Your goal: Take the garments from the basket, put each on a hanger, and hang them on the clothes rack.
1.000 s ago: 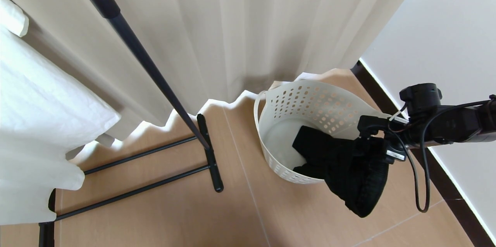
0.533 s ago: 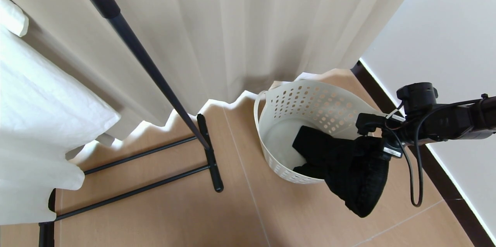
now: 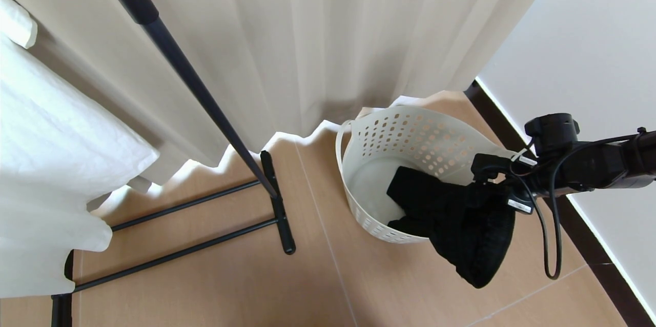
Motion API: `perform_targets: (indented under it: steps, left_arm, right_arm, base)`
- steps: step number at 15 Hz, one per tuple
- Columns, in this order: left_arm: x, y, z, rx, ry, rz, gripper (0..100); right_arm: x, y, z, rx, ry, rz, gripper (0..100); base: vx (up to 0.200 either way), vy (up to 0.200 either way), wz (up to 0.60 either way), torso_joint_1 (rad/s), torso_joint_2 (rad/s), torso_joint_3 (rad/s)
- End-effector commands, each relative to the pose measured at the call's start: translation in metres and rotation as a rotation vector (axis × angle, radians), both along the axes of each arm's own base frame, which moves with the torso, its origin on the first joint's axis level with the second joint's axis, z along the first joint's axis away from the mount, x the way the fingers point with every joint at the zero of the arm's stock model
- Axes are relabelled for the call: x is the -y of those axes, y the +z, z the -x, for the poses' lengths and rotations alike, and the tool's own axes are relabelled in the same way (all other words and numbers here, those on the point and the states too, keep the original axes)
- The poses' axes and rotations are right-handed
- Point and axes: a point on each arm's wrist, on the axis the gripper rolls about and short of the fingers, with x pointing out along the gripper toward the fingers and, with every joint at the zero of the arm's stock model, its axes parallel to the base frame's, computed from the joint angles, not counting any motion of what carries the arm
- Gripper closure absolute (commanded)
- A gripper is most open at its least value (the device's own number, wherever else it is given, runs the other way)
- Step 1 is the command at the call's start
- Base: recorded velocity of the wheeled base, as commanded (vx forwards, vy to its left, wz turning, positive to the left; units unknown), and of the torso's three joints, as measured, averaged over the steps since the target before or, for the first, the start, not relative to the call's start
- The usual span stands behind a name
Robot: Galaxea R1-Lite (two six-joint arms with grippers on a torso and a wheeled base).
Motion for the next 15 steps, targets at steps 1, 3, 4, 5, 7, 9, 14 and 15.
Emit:
perform_targets:
  steps: [1, 3, 4, 5, 7, 9, 14, 15]
  left_arm:
    - [0.0, 0.0, 0.0, -0.002, 0.0, 0.001, 0]
    - [0.0, 0.0, 0.0, -0.002, 0.0, 0.001, 0]
    - [0.0, 0.0, 0.0, -0.002, 0.0, 0.001, 0]
    - [0.0, 0.0, 0.0, -0.002, 0.0, 0.001, 0]
    - [0.0, 0.0, 0.0, -0.002, 0.0, 0.001, 0]
    - [0.0, 0.0, 0.0, -0.003, 0.006, 0.002, 0]
    - [0.0, 0.0, 0.0, -0.003, 0.003, 0.002, 0]
    - [0.0, 0.0, 0.0, -0.003, 0.001, 0.002, 0]
  right_arm:
    - [-0.006, 0.027, 0.028, 0.051, 0.004, -0.019, 100]
    - [-0.02, 0.052, 0.074, 0.109, -0.027, -0.135, 100]
    - [-0.024, 0.06, 0.092, 0.13, -0.034, -0.183, 100]
    - [-0.029, 0.07, 0.116, 0.164, -0.045, -0.258, 100]
    - [-0.036, 0.09, 0.16, 0.24, -0.058, -0.404, 100]
    - [-0.043, 0.112, 0.219, 0.361, -0.019, -0.558, 100]
    - [-0.047, 0.118, 0.297, 0.458, 0.191, -0.739, 100]
    - [-0.048, 0.116, 0.298, 0.445, 0.185, -0.77, 100]
  base:
    - [0.0, 0.0, 0.0, 0.0, 0.0, 0.0]
    - [0.0, 0.0, 0.0, 0.0, 0.0, 0.0]
    - [0.0, 0.0, 0.0, 0.0, 0.0, 0.0]
    - [0.0, 0.0, 0.0, 0.0, 0.0, 0.0]
    - [0.0, 0.0, 0.0, 0.0, 0.0, 0.0]
    - [0.0, 0.0, 0.0, 0.0, 0.0, 0.0]
    - [0.0, 0.0, 0.0, 0.0, 0.0, 0.0]
    - [0.0, 0.0, 0.0, 0.0, 0.0, 0.0]
